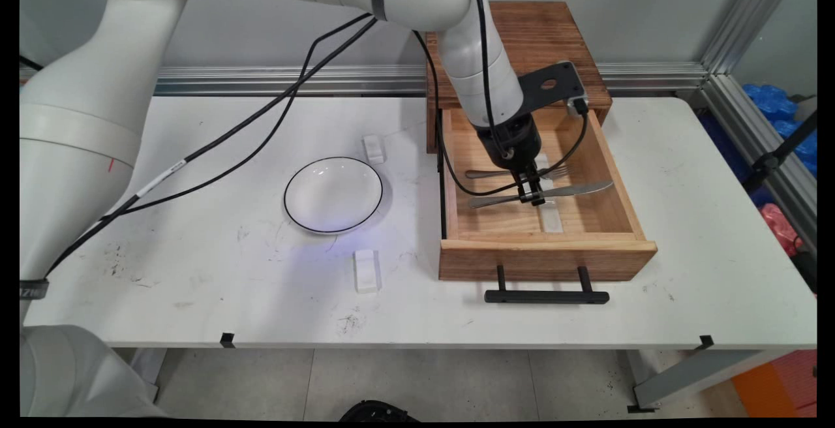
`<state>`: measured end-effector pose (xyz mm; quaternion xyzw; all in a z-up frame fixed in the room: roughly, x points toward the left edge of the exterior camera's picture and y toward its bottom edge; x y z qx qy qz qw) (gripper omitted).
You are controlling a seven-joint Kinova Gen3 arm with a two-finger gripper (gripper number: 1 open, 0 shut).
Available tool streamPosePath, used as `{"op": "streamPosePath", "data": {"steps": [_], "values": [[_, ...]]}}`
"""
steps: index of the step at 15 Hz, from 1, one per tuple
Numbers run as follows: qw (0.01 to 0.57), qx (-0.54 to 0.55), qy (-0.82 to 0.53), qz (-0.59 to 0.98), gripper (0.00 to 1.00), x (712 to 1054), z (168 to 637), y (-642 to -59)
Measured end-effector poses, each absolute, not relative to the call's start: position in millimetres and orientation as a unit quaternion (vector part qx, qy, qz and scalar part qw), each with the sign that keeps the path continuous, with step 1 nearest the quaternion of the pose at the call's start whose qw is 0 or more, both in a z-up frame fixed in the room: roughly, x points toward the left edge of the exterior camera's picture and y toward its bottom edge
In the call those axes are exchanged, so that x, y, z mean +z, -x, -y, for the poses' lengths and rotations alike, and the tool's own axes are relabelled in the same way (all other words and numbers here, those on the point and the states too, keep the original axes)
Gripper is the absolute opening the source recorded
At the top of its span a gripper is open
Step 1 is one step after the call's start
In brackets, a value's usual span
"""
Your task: Place the picked object into the drawer
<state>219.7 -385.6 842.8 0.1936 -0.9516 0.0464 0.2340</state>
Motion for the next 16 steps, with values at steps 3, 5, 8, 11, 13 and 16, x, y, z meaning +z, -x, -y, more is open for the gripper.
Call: {"op": "streamPosePath", "data": {"steps": [3,5,8,11,13,16], "values": [[0.234,0.045,-0.195,0.951,0.00,838.8,386.7,-217.7],[0.235,0.045,-0.197,0.951,0.00,836.3,387.4,-216.7],[0.234,0.044,-0.198,0.951,0.00,832.5,388.1,-215.6],[0.233,0.041,-0.199,0.951,0.00,827.3,387.9,-214.5],[0.232,0.039,-0.199,0.951,0.00,823.8,387.1,-214.0],[0.231,0.036,-0.199,0.952,0.00,819.2,385.7,-213.5]]}}
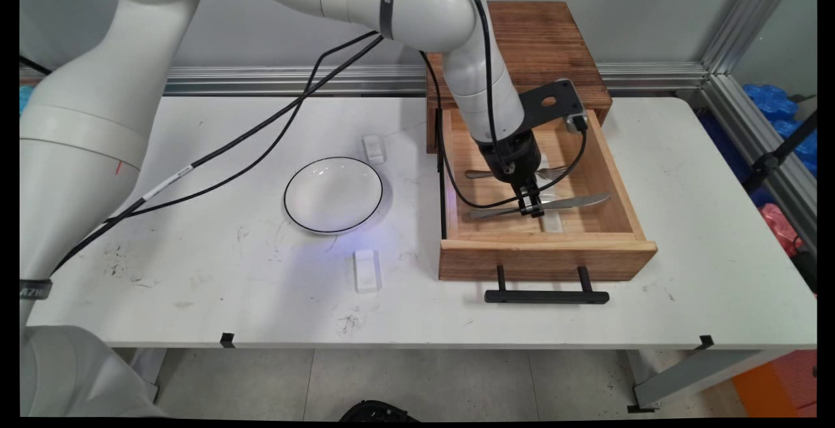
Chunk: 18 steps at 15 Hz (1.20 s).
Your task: Place the picked object into the drawer
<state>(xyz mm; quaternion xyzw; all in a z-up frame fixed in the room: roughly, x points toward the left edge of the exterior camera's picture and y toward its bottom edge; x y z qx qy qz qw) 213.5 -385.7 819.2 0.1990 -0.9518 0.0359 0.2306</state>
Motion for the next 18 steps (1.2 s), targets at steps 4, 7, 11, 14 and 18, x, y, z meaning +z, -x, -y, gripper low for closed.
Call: {"op": "streamPosePath", "data": {"steps": [4,7,11,14,18], "values": [[0.230,0.034,-0.198,0.952,0.00,814.8,385.2,-213.3],[0.230,0.034,-0.196,0.953,0.00,812.7,385.6,-213.1],[0.231,0.035,-0.192,0.953,0.00,810.7,386.4,-212.6],[0.231,0.036,-0.190,0.953,0.00,809.5,387.1,-212.8],[0.231,0.038,-0.188,0.954,0.00,808.3,388.6,-213.3]]}}
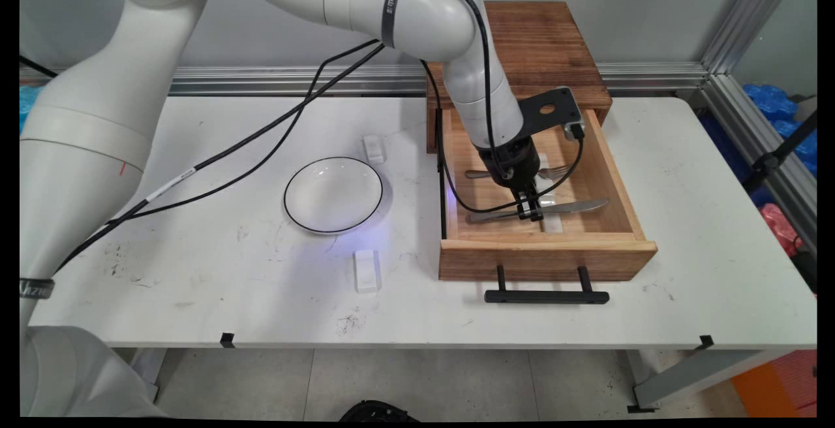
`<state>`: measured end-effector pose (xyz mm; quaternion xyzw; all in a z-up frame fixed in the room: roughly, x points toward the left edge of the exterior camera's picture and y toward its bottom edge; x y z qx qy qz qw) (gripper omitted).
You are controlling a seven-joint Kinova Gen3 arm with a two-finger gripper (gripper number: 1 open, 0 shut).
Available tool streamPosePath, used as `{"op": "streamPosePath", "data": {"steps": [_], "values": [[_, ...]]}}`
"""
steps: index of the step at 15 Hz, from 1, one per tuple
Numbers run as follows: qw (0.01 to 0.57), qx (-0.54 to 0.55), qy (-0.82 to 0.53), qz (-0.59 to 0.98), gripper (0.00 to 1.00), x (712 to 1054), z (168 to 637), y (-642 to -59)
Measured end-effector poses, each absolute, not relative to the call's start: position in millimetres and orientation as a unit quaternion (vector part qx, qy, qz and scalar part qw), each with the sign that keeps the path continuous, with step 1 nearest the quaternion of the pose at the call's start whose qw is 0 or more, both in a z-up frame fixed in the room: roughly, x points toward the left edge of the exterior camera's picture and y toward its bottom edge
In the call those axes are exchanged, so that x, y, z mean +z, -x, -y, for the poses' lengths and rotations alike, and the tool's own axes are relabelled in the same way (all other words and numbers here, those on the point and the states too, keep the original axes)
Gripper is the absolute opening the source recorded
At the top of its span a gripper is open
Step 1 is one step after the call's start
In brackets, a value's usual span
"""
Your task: Place the picked object into the drawer
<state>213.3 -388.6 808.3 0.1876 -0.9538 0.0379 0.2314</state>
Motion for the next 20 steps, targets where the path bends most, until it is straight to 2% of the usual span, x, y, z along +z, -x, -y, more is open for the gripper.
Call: {"op": "streamPosePath", "data": {"steps": [12,13,20], "values": [[0.238,0.041,-0.181,0.953,0.00,807.2,392.5,-212.7],[0.238,0.042,-0.181,0.953,1.00,807.4,392.7,-212.7],[0.241,0.044,-0.183,0.952,1.00,810.4,393.5,-213.7]]}}
